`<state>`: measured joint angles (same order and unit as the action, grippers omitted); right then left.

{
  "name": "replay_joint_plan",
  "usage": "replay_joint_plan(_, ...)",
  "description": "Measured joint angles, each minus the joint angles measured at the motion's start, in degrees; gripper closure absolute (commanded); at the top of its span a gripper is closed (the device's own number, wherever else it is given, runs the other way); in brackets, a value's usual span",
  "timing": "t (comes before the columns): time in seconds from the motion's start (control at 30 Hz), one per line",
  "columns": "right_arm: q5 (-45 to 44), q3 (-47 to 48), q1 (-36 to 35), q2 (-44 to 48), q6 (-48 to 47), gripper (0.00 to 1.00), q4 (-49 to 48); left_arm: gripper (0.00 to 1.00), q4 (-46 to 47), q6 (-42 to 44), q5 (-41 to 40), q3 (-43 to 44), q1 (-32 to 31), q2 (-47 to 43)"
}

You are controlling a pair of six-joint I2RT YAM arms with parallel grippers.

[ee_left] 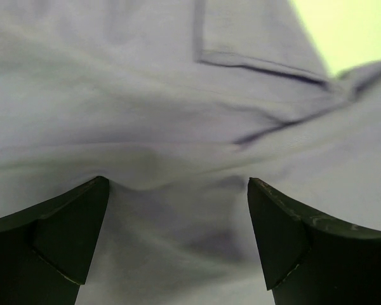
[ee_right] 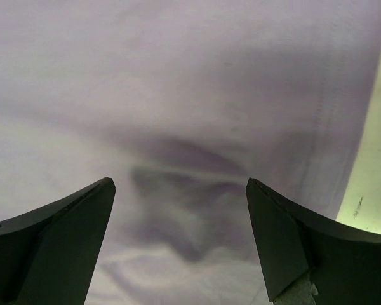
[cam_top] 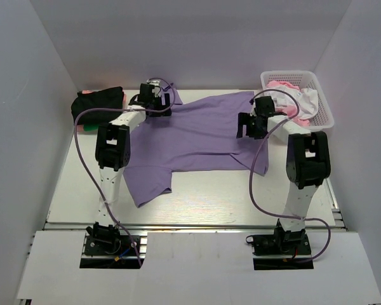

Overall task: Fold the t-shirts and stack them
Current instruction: Flatten out the tshirt

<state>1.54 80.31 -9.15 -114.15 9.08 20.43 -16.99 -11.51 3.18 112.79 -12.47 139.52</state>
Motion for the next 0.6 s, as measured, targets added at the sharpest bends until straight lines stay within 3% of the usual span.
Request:
replay_joint_plan(0.13, 2.43, -5.2, -0.92, 8.66, -3.13, 0.1, -1.22, 0.0, 2.78, 2.12, 5.35, -4.96, -0.63, -2.73)
replay_joint_plan(0.33, 2.91, -18.21, -1.99, 27.5, -2.1, 0.1, -2.69, 0.0, 1.7, 3.17, 8.59, -17.97, -2.71, -15.56)
replay_joint_plan(0.6, -2.47, -39.43, -1.36, 42.12, 2.75, 0.1, 0.66, 0.0, 8.37, -0.63, 11.54, -46.53, -7.21, -45.55)
